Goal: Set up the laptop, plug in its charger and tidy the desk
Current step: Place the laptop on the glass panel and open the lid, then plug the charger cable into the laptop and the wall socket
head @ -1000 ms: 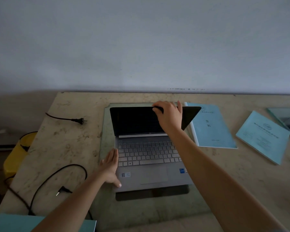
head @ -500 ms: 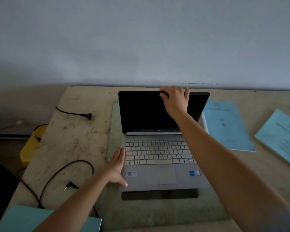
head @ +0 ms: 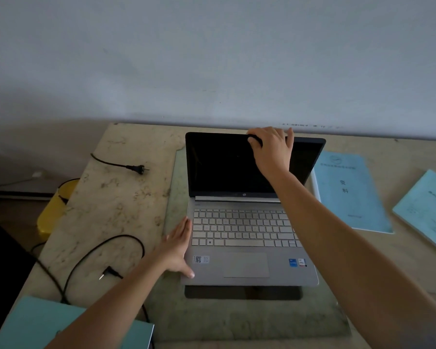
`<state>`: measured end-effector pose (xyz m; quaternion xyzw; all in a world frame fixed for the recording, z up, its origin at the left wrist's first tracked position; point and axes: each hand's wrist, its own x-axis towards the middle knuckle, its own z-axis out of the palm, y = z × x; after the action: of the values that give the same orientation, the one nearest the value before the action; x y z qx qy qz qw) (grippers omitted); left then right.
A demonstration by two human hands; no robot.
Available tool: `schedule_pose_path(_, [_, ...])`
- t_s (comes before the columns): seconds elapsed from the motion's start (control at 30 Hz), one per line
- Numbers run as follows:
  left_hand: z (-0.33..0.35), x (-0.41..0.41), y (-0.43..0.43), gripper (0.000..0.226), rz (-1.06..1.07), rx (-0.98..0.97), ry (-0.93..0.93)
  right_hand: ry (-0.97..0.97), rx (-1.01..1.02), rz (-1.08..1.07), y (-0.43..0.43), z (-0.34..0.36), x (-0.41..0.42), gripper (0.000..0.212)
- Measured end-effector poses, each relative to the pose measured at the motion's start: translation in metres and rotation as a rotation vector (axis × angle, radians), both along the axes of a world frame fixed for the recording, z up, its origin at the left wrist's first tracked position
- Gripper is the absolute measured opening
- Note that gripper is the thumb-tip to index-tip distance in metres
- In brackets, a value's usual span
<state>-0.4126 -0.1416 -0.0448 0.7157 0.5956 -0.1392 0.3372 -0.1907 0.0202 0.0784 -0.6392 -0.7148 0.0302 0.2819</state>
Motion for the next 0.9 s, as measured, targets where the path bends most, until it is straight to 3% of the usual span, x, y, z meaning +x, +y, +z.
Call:
schedule_pose_path(0.17, [-0.007,-0.007,-0.008,0.131,0.059,0.068,-0.048,0.025,0.057,0.05,-0.025,0.004,-0.022,0.047])
schedule_pose_path(0.27, [-0.013,-0.014,-0.033,0.114,0.184,0.143,-0.187,0.079,0.108,0.253,-0.061,0.001,-0.055,0.047])
schedule_pose_path(0.4, [-0.014,-0.047,-0.08,0.106,0.343,0.315,-0.342,0.141,-0.159,0.512,-0.113,-0.023,-0.107,0.044])
schedule_pose_path(0.53, [-0.014,-0.095,-0.117,0.104,0.475,0.461,-0.308,-0.008,-0.567,0.636,-0.157,-0.062,-0.159,0.051])
schedule_pose_path(0.67, [-0.01,-0.13,-0.141,0.098,0.579,0.502,-0.289,-0.122,-0.783,0.689,-0.187,-0.103,-0.205,0.052])
schedule_pose_path(0.9, [-0.025,-0.155,-0.166,0.105,0.706,0.49,-0.309,-0.388,-0.631,0.762,-0.211,-0.132,-0.248,0.053])
